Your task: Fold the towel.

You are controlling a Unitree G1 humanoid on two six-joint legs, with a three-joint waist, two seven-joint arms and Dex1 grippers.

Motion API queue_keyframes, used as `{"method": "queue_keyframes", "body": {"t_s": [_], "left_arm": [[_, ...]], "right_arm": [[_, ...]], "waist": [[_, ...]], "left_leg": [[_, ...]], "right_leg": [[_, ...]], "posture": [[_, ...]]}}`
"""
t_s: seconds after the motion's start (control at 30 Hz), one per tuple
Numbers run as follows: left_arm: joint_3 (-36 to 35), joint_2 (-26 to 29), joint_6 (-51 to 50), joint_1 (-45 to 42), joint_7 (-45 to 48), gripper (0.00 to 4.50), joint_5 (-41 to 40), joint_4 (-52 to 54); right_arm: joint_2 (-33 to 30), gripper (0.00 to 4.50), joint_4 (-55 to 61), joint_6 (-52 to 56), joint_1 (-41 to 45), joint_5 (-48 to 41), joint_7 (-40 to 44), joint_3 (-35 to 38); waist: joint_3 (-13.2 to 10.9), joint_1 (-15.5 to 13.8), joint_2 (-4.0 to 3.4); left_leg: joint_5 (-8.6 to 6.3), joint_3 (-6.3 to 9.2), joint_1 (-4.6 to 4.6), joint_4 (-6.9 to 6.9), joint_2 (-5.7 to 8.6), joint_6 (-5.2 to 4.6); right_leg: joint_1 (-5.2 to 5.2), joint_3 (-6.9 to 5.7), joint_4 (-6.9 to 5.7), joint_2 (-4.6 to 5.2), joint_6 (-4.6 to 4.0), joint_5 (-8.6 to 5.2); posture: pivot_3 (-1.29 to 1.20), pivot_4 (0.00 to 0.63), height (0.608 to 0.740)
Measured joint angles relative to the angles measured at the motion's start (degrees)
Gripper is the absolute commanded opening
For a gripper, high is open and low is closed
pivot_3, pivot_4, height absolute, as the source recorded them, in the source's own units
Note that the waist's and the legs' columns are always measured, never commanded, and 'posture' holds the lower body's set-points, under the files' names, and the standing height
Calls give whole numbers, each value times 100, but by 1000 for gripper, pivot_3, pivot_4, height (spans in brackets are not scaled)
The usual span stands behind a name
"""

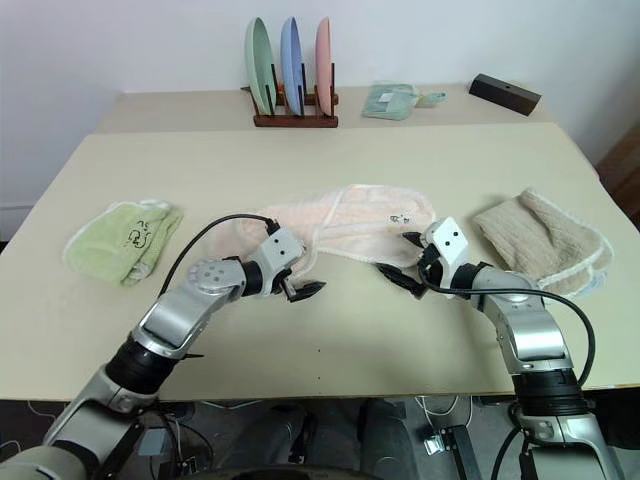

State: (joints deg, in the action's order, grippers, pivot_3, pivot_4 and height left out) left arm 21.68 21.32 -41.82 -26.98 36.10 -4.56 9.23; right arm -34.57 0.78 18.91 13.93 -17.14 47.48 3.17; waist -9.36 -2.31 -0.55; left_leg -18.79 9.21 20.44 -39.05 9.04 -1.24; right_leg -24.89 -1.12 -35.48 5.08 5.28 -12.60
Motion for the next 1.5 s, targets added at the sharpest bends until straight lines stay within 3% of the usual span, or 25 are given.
{"method": "queue_keyframes", "body": {"t_s": [0.1,0.27,0.47,0.53,0.73,0.87,1.17,1.3,1.5], "left_arm": [[-10,-148,-399,33,-101,2605,-45,160],[-125,-21,-495,208,-302,42,-36,386],[-202,183,-251,363,-395,10,11,484],[-387,519,72,736,-287,10,-5,743],[-1774,1521,990,1670,269,10,-416,1292],[-2587,2015,1361,2375,830,10,-847,1470],[-3260,2271,1639,3178,1223,10,-1151,1545],[-3301,2482,1880,3748,1354,10,-1002,1381],[-3312,2537,2128,3930,1306,10,-822,1176]], "right_arm": [[13,4500,11,-19,0,0,-24,-1],[22,4500,8,-56,2,3,-41,-4],[66,4500,-13,-80,111,13,-38,-44],[47,4500,-16,-91,191,18,-32,-62],[-267,4500,-270,-242,602,266,17,-78],[-485,4500,-1028,-712,1052,732,74,-241],[-734,4500,-2908,-2371,2328,1878,212,-916],[-697,4500,-3899,-3034,2938,2200,220,-1105],[-704,4500,-4663,-4203,3369,2841,375,-1648]], "waist": [[1,-11,1],[1,15,0],[2,19,0],[1,37,-1],[-2,-7,-1],[-3,7,0],[-5,18,-1],[-6,41,-2],[-6,34,-2]], "left_leg": [[0,1,0,-4,0,0],[1,0,-10,1,-2,2],[1,-7,-9,2,-2,3],[1,-17,-3,6,-2,3],[0,-41,-1,3,-2,3],[-2,-49,-1,6,-2,0],[-3,-71,-5,9,-9,-2],[-4,-87,-5,21,-19,-3],[-4,-94,-6,22,-20,-4]], "right_leg": [[3,0,0,0,0,0],[-1,21,-4,-11,0,0],[-10,29,-9,-14,0,0],[-37,59,-23,-25,-1,0],[-53,85,-36,-30,-2,0],[-53,86,-32,-31,-2,0],[-57,97,-35,-35,-2,0],[-65,108,-31,-43,-4,0],[-67,112,-32,-45,-5,2]], "posture": [[0,150,740],[0,150,740],[0,150,740],[0,150,740],[0,150,740],[0,150,740],[0,150,740],[0,150,740],[0,150,740]]}}
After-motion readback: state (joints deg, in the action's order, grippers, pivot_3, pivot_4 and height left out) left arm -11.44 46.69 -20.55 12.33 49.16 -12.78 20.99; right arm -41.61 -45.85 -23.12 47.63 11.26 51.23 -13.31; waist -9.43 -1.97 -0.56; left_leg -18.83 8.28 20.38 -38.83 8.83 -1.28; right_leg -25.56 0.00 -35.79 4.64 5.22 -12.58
